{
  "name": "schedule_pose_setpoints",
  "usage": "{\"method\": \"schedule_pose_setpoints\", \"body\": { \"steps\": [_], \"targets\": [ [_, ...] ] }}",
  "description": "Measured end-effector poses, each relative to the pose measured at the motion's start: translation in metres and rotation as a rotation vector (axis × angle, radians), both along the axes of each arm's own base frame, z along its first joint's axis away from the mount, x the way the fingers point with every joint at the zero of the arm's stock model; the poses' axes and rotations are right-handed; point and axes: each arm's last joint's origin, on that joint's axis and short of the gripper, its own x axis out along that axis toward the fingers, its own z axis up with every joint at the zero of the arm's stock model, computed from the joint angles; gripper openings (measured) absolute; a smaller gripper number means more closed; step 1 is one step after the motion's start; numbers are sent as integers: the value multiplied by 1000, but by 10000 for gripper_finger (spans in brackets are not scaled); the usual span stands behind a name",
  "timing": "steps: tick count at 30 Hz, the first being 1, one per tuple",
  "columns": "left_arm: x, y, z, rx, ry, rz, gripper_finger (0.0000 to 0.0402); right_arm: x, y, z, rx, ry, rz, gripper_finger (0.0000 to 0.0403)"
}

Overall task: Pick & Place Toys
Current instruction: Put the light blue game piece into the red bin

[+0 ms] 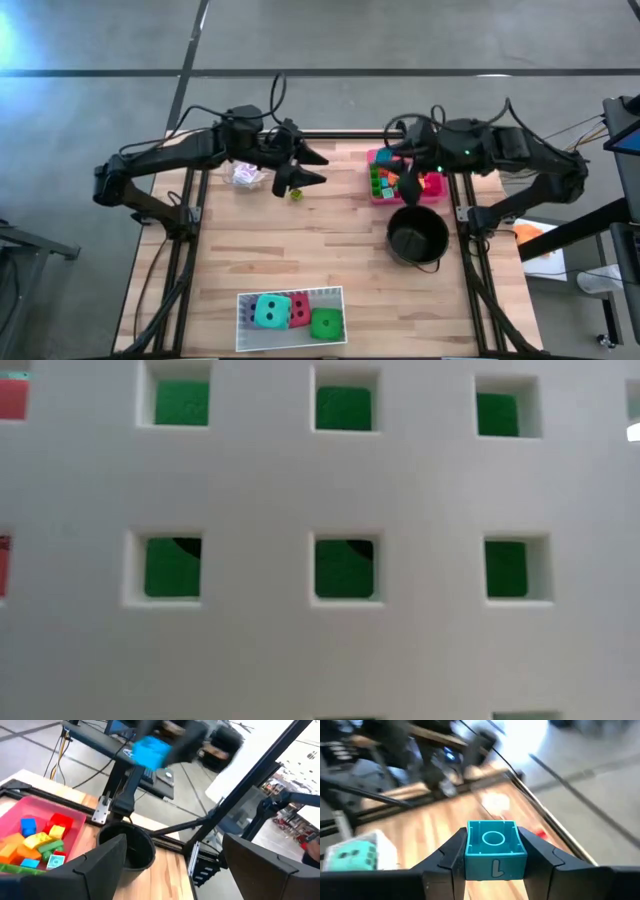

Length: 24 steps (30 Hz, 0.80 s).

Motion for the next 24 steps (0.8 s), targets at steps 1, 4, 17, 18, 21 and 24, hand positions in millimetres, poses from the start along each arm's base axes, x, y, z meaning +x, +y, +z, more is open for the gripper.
{"method": "schedule_pose_setpoints", "body": {
  "steps": [1, 4, 17, 18, 21, 24],
  "targets": [
    [-2, 0, 1, -1, 4, 0, 331, -3, -7, -4, 19, 22, -36, 128],
    [-8, -2, 1, -7, 34, 3, 331, -12, -28, -17, 56, 70, -148, 128],
    [-25, -9, 7, -35, 73, 9, 331, -49, -111, -143, 494, 280, -553, 128],
    [-25, -8, 6, -36, 78, 10, 331, -50, -115, -152, 522, 295, -559, 128],
    [-25, -8, 6, -36, 79, 12, 331, -52, -124, -178, 609, 334, -559, 128],
    [-25, -8, 6, -37, 79, 12, 331, -54, -132, -197, 686, 376, -556, 128]
  ]
}}
